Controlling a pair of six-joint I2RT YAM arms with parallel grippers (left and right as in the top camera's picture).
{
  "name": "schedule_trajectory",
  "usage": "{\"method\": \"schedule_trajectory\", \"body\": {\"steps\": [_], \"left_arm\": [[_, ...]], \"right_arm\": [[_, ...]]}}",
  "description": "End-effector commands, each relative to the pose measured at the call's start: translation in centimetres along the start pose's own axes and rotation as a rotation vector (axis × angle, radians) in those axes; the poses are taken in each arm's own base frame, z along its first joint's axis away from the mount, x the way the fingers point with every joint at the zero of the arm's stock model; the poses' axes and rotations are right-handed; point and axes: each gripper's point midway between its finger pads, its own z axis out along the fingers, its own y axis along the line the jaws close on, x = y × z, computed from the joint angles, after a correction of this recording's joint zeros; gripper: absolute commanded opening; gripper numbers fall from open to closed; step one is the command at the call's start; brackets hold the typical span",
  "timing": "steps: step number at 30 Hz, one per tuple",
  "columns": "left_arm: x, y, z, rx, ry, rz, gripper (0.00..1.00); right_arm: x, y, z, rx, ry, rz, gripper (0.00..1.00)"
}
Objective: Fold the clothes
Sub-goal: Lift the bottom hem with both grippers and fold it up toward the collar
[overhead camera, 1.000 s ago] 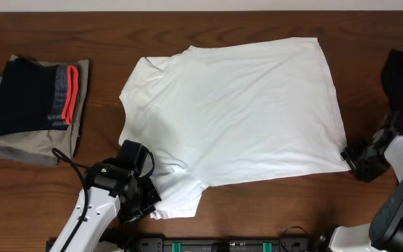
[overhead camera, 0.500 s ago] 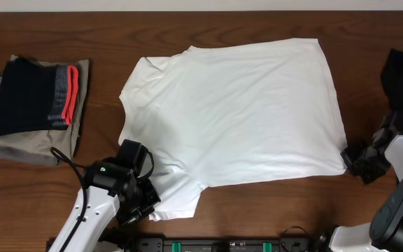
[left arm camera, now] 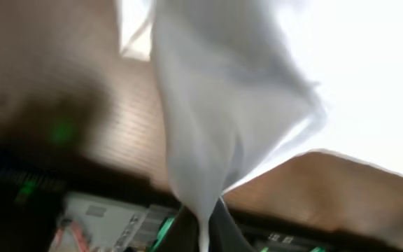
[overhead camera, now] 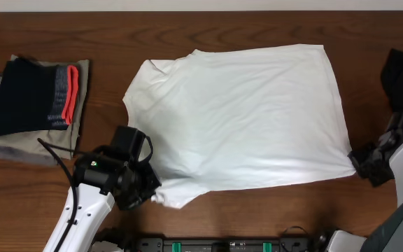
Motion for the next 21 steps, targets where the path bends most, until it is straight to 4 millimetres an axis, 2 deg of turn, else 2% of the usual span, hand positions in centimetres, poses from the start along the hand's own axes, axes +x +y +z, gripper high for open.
{"method": "schedule_trajectory", "body": {"steps": [1, 4, 9, 16, 21], "left_arm": [[-2.3, -1.7, -0.7, 0.053, -0.108, 0.046, 0.06], [-4.6, -3.5, -1.2, 0.117, -0.215, 0.067, 0.06], [-8.0, -5.4, -2.6, 0.181, -0.374, 0.078, 0.06], [-11.5, -6.2, -4.0, 0.216, -0.509, 0.073, 0.06], [-13.4, -6.6, -3.7, 0.221, -0.540, 0.072, 0.06]], "right_arm": [[-1.9, 1.2, -1.3, -0.049, -0.070, 0.024, 0.01], [-2.2, 1.6, -1.4, -0.068, -0.079, 0.034, 0.01], [-2.8, 2.1, -1.4, -0.089, -0.104, 0.050, 0.01], [-3.6, 3.6, -1.4, -0.158, -0.121, 0.065, 0.01], [-4.0, 5.8, -1.6, -0.261, -0.119, 0.061, 0.01]]}}
